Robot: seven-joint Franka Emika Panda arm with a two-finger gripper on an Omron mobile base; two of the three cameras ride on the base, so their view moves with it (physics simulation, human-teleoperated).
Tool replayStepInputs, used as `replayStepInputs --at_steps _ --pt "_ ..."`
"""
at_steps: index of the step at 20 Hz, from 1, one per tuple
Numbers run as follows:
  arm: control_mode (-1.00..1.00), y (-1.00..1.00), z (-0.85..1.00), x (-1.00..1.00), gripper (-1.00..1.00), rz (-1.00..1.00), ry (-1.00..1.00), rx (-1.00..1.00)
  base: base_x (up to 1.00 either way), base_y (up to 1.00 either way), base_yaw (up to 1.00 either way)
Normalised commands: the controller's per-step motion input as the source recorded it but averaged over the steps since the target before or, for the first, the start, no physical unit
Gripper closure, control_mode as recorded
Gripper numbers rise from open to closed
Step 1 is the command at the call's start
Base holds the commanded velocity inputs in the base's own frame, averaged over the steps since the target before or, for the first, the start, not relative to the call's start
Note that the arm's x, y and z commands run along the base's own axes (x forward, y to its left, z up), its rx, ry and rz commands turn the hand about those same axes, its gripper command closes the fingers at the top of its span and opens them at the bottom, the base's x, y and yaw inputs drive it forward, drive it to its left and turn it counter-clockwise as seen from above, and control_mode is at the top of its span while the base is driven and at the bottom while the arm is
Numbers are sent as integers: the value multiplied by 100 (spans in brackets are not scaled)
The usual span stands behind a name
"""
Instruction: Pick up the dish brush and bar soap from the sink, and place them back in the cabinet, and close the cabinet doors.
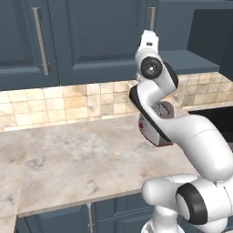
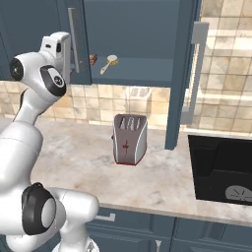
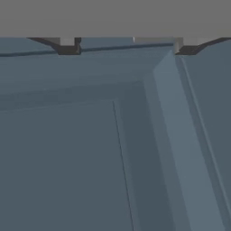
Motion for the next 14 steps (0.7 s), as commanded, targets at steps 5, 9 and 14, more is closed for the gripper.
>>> replayStepInputs --at_steps 5,9,14 --pt "-100 0 0 -11 -100 0 0 0 0 0 0" --pt "-100 0 0 -31 -100 1 0 0 0 0 0" --pt "-100 0 0 -41 -100 1 0 0 0 0 0"
